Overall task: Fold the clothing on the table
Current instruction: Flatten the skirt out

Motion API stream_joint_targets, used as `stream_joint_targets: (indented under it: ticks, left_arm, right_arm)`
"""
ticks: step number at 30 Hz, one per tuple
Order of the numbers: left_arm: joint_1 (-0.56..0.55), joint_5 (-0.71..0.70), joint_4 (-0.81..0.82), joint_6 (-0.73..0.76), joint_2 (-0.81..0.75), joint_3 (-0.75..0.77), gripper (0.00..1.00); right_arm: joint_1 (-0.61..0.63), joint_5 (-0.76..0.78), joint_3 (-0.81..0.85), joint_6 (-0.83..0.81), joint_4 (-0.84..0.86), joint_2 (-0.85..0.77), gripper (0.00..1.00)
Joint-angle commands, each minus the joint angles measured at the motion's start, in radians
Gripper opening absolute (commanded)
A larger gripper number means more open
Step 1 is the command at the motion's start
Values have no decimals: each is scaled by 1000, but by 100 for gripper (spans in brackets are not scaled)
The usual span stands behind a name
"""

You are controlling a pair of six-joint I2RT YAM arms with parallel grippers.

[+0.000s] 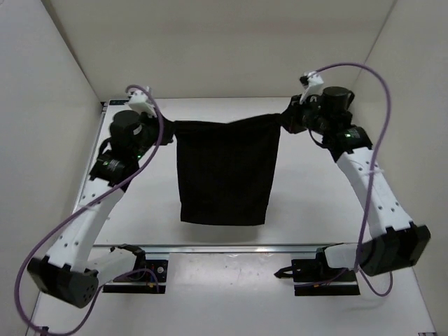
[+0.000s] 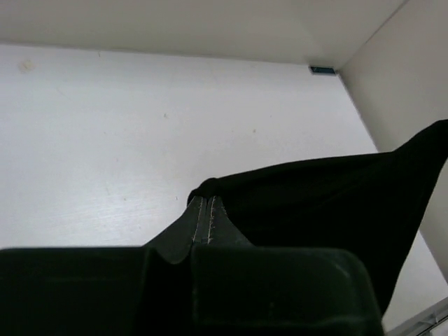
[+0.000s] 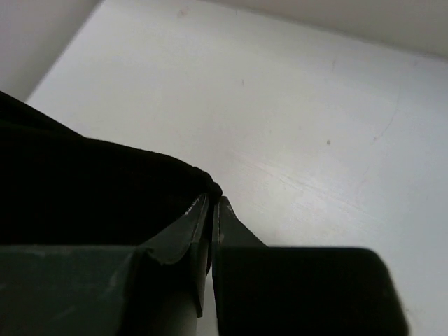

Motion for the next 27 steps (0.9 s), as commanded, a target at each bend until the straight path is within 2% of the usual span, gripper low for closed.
stream_joint_targets:
  ticks: [1, 2, 5, 9, 12, 16, 24, 27]
  left_arm:
    - [-8, 12, 49, -29, 107, -119, 0]
    - [-5, 30, 93, -46, 137, -172, 0]
    - [6, 20, 252, -99, 227, -319, 0]
    - [9, 12, 345, -156, 468, -343, 0]
    - [10, 46, 348, -175, 646, -225, 0]
    - [10, 24, 350, -178, 798, -101, 0]
    - [46, -8, 400, -175, 908, 105, 0]
    - [55, -22, 472, -184, 942, 154, 0]
  right_arm:
    - [-11, -19, -142, 9, 103, 104, 0]
    - [-7, -19, -214, -7, 161, 115, 0]
    - [-20, -24, -291, -11, 249, 211, 0]
    - [-42, -100, -230, -2, 279, 444, 0]
    - [-47, -131, -105, -21, 269, 590, 0]
    - [-51, -168, -5, -5, 295, 733, 0]
    - [-79, -153, 208, 37, 290, 895, 0]
    - [-82, -122, 305, 41, 238, 935, 0]
